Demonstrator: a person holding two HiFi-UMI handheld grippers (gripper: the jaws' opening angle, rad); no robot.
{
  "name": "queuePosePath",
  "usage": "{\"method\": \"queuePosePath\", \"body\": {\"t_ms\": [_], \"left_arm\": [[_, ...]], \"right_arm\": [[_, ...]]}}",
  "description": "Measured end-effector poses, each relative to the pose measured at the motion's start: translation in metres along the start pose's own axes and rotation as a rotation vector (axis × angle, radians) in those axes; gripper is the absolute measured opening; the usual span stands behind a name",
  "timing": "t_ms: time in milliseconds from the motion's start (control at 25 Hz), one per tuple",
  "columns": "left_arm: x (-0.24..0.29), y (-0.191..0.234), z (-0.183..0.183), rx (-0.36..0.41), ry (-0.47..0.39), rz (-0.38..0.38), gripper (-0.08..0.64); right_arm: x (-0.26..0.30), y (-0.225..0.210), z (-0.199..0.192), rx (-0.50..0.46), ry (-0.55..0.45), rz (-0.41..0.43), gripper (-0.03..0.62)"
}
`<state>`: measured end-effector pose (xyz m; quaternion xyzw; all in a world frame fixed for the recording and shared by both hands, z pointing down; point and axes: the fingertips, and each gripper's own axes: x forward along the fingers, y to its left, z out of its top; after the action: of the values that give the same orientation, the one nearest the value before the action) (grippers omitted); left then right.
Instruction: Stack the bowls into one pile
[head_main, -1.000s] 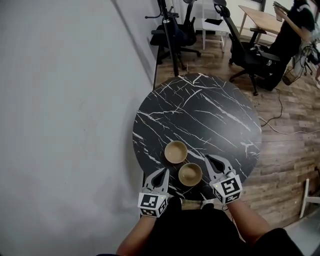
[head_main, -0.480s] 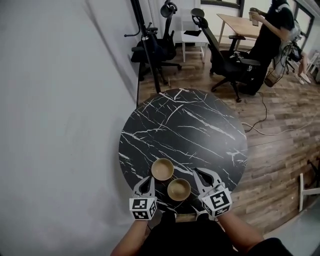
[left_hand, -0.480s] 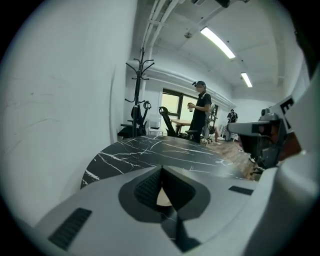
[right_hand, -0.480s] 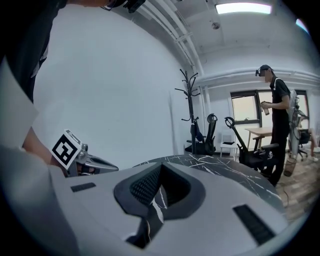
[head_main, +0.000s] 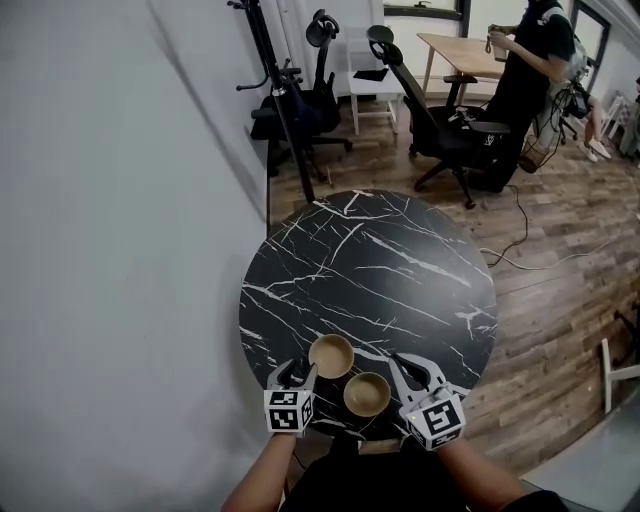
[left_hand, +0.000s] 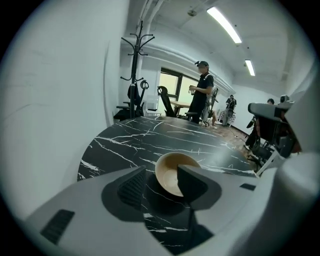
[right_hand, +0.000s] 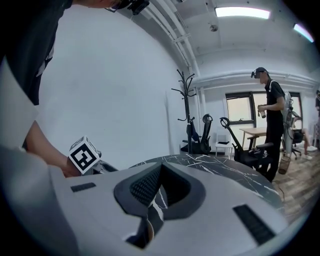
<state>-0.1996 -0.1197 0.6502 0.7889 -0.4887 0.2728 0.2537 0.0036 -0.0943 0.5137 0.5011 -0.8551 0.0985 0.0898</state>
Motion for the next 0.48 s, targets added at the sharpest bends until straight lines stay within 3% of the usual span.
{"method": "queuePosePath", "body": {"t_ms": [120,480], "left_arm": [[0.011,0.003,-0.010,-0.005,0.062,-0.029,0.253],[0.038,-0.002,-0.007,0.008,0.112,-0.105,0.255]], "right_arm": [[0.003,0.006,-0.005,0.013,0.009,-0.008,0.009],[0.002,0.006,-0.002,-0.030,0.051,-0.074,0.009]]}}
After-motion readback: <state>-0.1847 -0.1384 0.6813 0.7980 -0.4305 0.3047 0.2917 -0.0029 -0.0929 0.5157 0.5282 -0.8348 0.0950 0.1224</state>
